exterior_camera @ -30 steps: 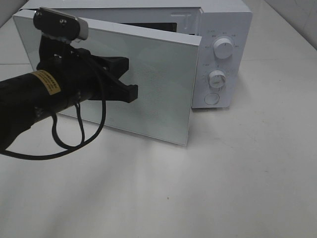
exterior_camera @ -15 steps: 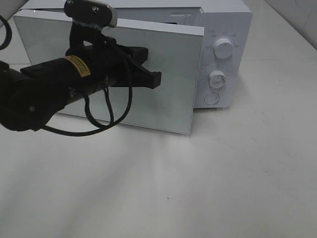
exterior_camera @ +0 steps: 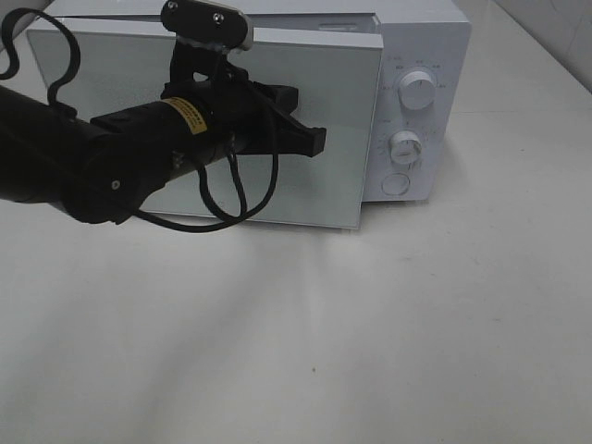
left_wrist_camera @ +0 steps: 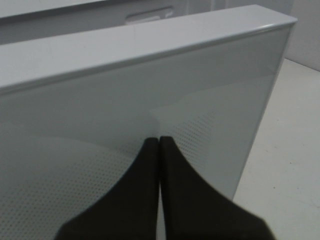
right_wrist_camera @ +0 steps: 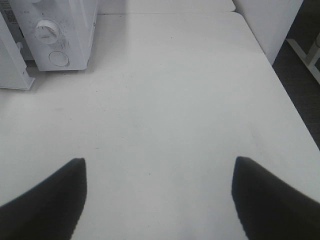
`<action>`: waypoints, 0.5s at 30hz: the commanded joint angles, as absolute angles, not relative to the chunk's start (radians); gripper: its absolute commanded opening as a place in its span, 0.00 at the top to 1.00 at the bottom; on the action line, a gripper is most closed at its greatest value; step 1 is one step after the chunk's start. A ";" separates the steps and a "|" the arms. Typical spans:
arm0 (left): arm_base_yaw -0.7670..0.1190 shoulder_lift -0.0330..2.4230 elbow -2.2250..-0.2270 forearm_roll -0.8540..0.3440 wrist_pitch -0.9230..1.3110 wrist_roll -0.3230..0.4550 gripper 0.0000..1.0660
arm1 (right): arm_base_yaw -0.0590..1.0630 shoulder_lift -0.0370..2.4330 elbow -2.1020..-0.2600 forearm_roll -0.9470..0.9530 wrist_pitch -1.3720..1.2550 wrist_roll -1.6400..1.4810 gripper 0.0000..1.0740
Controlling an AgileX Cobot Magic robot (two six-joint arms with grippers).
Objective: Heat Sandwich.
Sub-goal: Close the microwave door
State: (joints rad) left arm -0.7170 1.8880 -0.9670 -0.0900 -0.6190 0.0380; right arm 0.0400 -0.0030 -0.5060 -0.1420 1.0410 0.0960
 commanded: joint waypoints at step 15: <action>-0.725 1.982 -1.136 -0.151 -0.570 0.050 1.00 | 0.034 -0.031 -0.504 -0.141 1.038 0.088 0.29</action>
